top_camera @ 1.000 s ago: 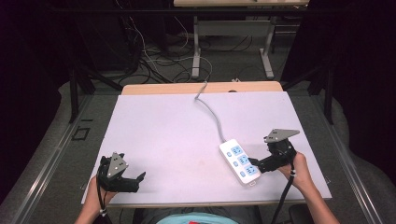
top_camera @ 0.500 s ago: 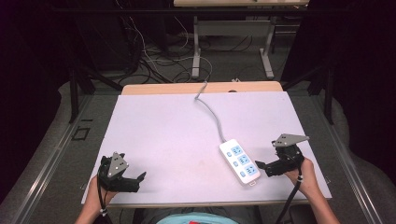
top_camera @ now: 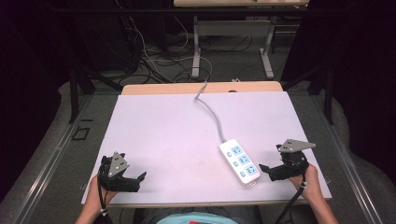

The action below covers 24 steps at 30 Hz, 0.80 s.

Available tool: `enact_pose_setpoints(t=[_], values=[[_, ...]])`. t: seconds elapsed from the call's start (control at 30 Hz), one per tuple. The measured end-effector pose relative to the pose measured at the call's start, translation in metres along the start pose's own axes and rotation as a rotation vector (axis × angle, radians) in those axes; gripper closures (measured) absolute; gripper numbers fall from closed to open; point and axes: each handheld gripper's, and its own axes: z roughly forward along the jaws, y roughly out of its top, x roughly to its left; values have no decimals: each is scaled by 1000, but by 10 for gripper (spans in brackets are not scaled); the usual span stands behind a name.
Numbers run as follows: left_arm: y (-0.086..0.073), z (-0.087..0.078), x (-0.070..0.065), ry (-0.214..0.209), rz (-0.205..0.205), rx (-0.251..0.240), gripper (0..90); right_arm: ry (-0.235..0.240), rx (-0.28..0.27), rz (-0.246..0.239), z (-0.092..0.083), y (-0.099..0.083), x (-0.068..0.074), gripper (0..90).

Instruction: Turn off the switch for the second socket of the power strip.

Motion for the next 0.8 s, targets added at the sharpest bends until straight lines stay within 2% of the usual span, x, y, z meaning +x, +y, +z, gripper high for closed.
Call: enact_pose_setpoints(t=[0.13,0.27,0.33,0.47,0.53,0.7,0.8], values=[[0,0,0,0,5,1,3,-12,-8,7,-1,-5,2,0],[0,0,0,-3,-1,2,3,-3,7,11,-2,-8,3,0],[0,0,0,7,11,4,3,-5,3,9,-1,-9,3,0],[0,1,-1,-5,2,5,3,-3,8,3,-1,-9,4,0],[0,1,0,-2,14,9,3,4,20,4,-1,-9,4,0],[1,2,0,2,22,11,3,-7,6,-3,-1,-9,4,0],[0,3,-1,-11,14,13,3,-2,3,-2,-1,-9,4,0]])
